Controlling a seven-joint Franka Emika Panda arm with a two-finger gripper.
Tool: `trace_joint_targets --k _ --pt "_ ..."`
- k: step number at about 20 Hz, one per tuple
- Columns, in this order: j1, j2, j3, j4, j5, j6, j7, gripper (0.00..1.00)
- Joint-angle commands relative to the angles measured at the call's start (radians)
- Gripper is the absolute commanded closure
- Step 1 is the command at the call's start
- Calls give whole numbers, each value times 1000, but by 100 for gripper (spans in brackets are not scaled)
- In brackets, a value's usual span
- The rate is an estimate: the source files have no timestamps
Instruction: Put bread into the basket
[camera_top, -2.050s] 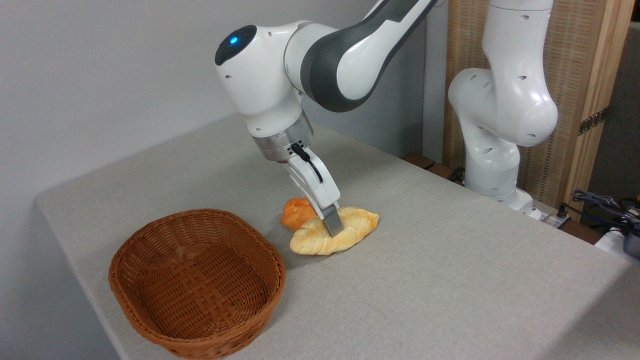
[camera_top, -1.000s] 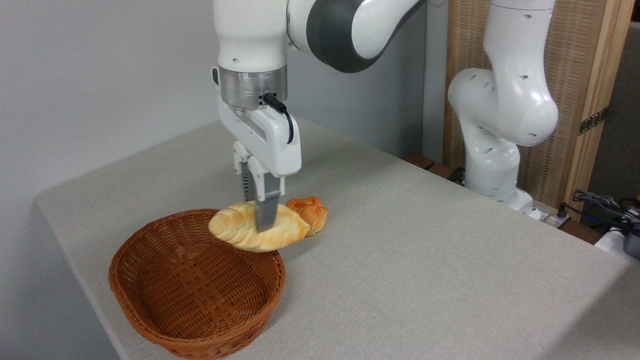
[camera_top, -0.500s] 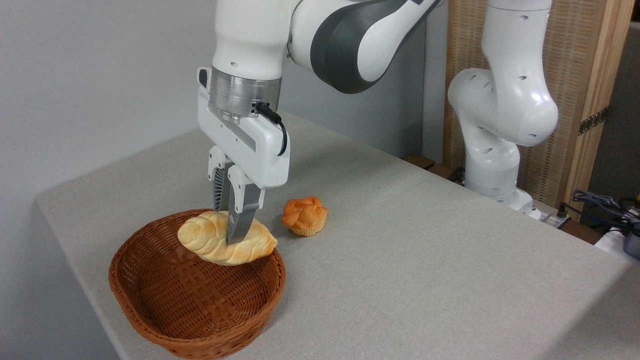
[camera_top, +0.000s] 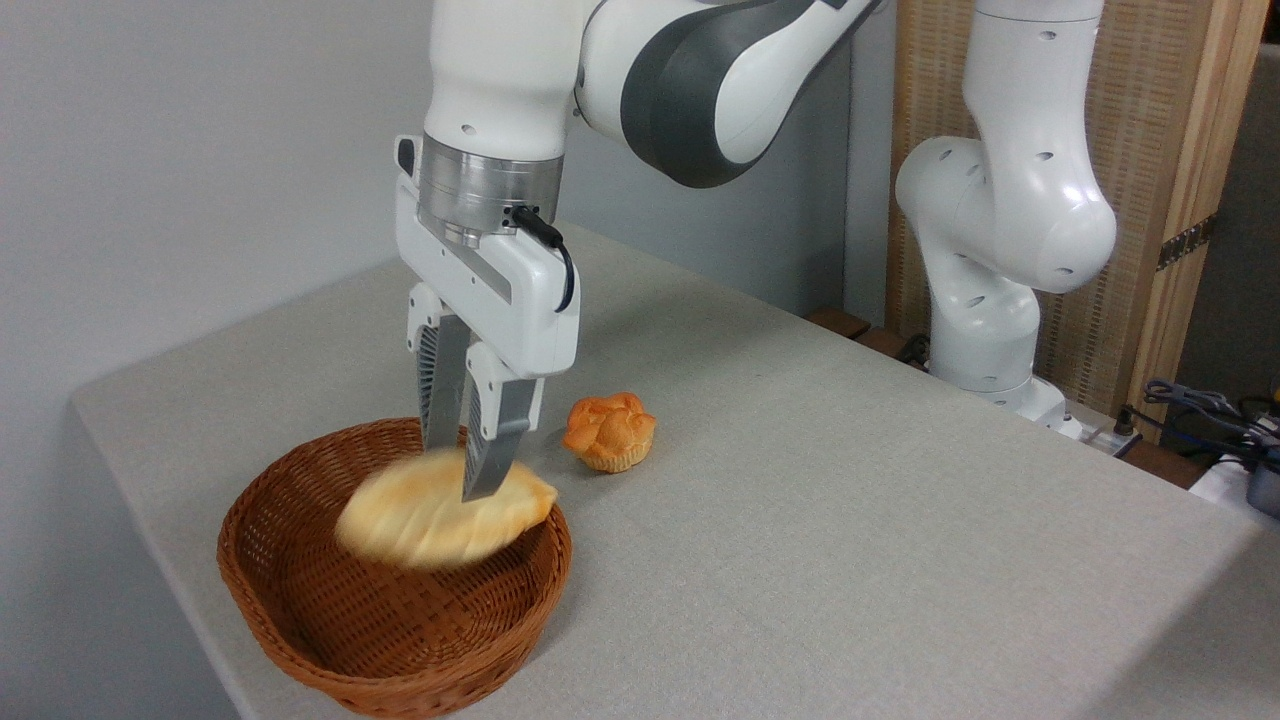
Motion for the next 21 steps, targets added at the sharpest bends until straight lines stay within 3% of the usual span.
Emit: trace_joint_targets --k 1,5,8,15,21 --pt "-5 3 9 10 -15 12 1 0" --pt "-5 -4 11 10 -15 6 -3 0" --pt "-5 -10 12 11 -12 -13 -63 0" --pt "-3 -29 21 79 52 -327 -108 0" --pt "-5 -26 44 108 52 -352 -103 0"
